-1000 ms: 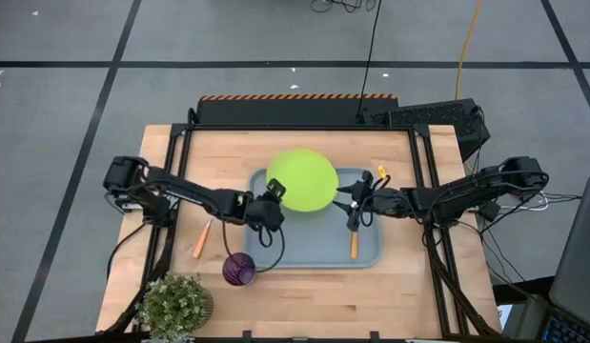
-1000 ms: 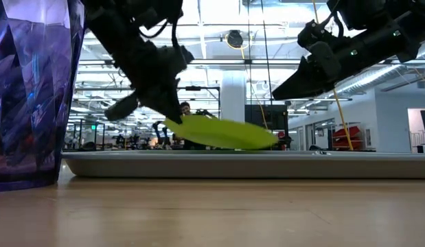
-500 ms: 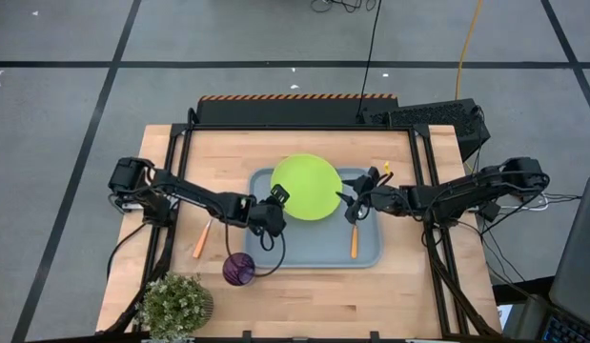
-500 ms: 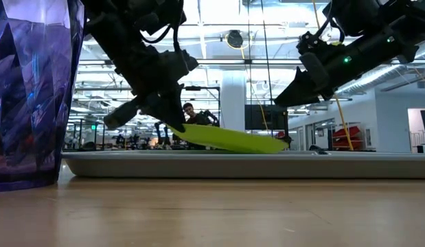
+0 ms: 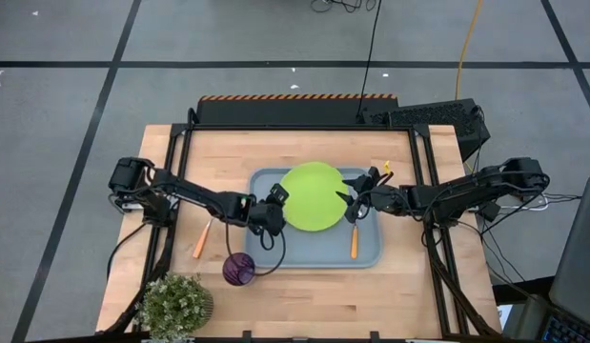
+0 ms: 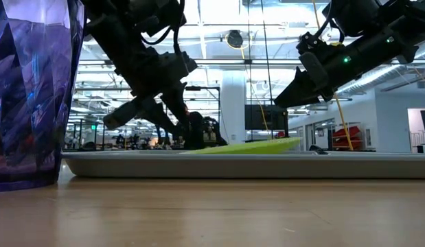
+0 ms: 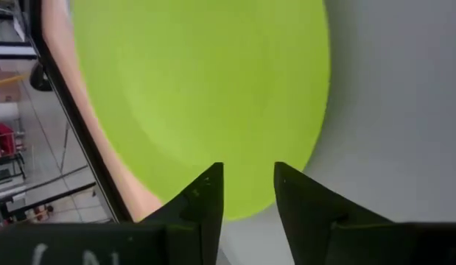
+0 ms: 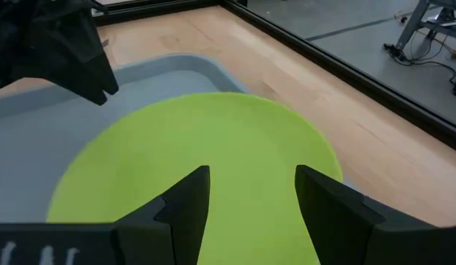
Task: Pick and place plate/cup/fork/spoon on tray
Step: Put the green plate on the gray serving tray to the left side of the orange spoon, then adjust the gray serving tray and green plate
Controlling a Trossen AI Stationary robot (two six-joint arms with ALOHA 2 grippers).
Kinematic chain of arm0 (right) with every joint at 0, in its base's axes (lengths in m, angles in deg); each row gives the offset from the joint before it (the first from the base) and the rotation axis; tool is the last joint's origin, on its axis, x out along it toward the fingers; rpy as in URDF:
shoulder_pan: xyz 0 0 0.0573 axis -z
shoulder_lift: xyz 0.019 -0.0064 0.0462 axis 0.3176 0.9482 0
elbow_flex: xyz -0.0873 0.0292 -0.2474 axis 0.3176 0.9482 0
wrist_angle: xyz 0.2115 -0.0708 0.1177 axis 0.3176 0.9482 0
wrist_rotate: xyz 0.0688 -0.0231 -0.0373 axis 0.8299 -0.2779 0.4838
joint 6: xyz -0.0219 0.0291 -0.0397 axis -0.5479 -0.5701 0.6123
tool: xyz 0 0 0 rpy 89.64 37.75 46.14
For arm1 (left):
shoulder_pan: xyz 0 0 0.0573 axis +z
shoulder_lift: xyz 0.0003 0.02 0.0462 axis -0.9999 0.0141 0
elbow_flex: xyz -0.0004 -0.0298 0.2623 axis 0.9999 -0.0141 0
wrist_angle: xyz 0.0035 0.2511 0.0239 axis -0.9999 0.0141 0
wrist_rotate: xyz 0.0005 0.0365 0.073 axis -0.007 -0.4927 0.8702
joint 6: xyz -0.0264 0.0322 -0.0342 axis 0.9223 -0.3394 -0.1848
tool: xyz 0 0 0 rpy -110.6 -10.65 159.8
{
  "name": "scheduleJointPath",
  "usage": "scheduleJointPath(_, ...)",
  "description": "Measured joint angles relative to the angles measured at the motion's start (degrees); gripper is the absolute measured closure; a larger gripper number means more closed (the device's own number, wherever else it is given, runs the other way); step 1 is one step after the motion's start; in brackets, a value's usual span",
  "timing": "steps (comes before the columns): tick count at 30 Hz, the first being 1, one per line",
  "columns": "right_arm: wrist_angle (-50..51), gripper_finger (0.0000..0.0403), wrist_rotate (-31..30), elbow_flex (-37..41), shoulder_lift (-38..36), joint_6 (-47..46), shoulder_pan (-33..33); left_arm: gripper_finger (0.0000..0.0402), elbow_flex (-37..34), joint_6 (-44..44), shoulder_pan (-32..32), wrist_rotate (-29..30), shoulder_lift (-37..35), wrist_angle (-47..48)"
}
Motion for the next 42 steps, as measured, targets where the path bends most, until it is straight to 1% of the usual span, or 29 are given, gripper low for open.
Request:
scheduleJointPath(4,0.63,0.0209,0.01,0.00,0.00,-0.39,0.00,0.0273,0.00,-0.55,0.51,2.36,0.00,1.53)
scheduleJointPath(8,0.95,0.0209,0.00,0.00,0.00,-0.42,0.10,0.0273,0.00,-2.62,1.56,8.48,-0.60,1.94)
scheduleJointPath(10,0.97,0.0209,0.00,0.00,0.00,-0.40,0.48,0.0273,0.00,-3.10,2.40,10.59,-0.90,1.11)
scheduleJointPath(13,1.04,0.0209,-0.72,0.00,0.00,0.80,1.51,0.0273,-0.09,-2.28,4.52,11.59,-2.48,0.99)
scheduleJointPath(15,0.65,0.0209,-3.62,0.00,0.00,2.66,1.97,0.0273,0.02,-0.54,6.89,11.68,-3.24,-2.29)
scheduleJointPath(18,-3.78,0.0209,-8.80,0.00,0.00,6.72,2.25,0.0273,0.03,4.62,11.03,12.04,-4.34,-7.07)
scheduleJointPath(20,-7.85,0.0209,-10.41,0.00,0.00,9.63,2.25,0.0273,0.67,9.29,13.59,11.58,-5.59,-8.87)
scheduleJointPath(22,-11.32,0.0209,-10.38,0.00,-0.02,11.91,2.12,0.0273,1.70,14.23,15.59,9.50,-6.85,-8.87)
scheduleJointPath(24,-13.40,0.0209,-10.41,0.00,-0.02,13.43,1.89,0.0273,2.86,19.95,17.24,5.76,-7.81,-8.35)
scheduleJointPath(27,-13.22,0.0209,-10.33,-0.01,-0.02,13.10,2.21,0.0273,4.90,32.71,19.36,2.40,-8.58,-8.06)
scheduleJointPath(28,-11.73,0.0209,-9.93,-0.20,-0.02,12.72,2.62,0.0273,5.46,38.20,20.05,1.35,-8.65,-8.06)
scheduleJointPath(29,-9.15,0.0209,-8.30,-0.68,-0.02,12.34,3.12,0.0273,5.80,43.67,20.72,-0.21,-8.66,-8.19)
scheduleJointPath(31,-0.04,0.0209,-4.13,-3.35,-0.01,9.46,4.73,0.0273,5.87,52.42,21.92,-5.15,-8.55,-9.59)
scheduleJointPath(32,5.83,0.0209,-1.99,-5.58,0.02,7.68,5.62,0.0273,5.76,54.83,22.27,-7.70,-8.52,-11.32)
scheduleJointPath(34,17.41,0.0209,0.99,-10.36,0.26,4.96,7.18,0.0273,5.15,56.61,22.23,-11.63,-8.53,-16.43)
scheduleJointPath(37,31.94,0.0209,1.57,-17.00,0.74,3.98,8.48,0.0273,4.72,55.51,21.16,-14.63,-8.52,-20.93)
scheduleJointPath(40,39.39,0.0209,1.75,-21.72,0.66,4.57,10.77,0.0273,4.72,53.81,20.13,-15.38,-8.52,-22.53)
scheduleJointPath(42,42.94,0.0209,2.54,-22.70,0.63,5.40,13.08,0.0273,4.72,53.89,19.83,-15.48,-8.52,-21.98)
